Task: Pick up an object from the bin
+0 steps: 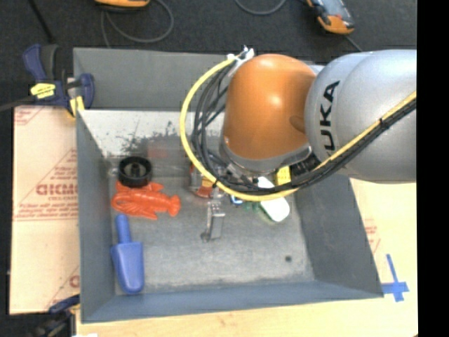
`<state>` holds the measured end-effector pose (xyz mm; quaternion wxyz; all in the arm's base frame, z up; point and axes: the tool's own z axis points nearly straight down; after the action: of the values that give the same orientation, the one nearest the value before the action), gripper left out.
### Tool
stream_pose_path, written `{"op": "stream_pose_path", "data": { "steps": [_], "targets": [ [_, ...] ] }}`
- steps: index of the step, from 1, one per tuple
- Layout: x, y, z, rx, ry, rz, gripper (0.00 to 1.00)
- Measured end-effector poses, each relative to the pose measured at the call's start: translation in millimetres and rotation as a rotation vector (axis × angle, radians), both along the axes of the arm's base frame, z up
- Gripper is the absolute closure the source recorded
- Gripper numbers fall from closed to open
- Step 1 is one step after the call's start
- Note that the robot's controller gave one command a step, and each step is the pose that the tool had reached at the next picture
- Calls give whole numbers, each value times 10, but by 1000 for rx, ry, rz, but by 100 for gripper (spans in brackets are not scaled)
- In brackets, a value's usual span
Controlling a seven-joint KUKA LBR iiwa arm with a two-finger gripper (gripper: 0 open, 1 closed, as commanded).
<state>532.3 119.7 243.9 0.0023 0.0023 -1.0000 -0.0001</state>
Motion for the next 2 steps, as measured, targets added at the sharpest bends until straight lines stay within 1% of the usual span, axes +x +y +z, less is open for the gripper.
{"op": "stream_pose_path", "data": {
  "steps": [1, 2],
  "targets": [
    [15, -7, 44, 1, -8, -3, 0],
    [315, -131, -354, 1, -15, 70, 0]
  ]
}}
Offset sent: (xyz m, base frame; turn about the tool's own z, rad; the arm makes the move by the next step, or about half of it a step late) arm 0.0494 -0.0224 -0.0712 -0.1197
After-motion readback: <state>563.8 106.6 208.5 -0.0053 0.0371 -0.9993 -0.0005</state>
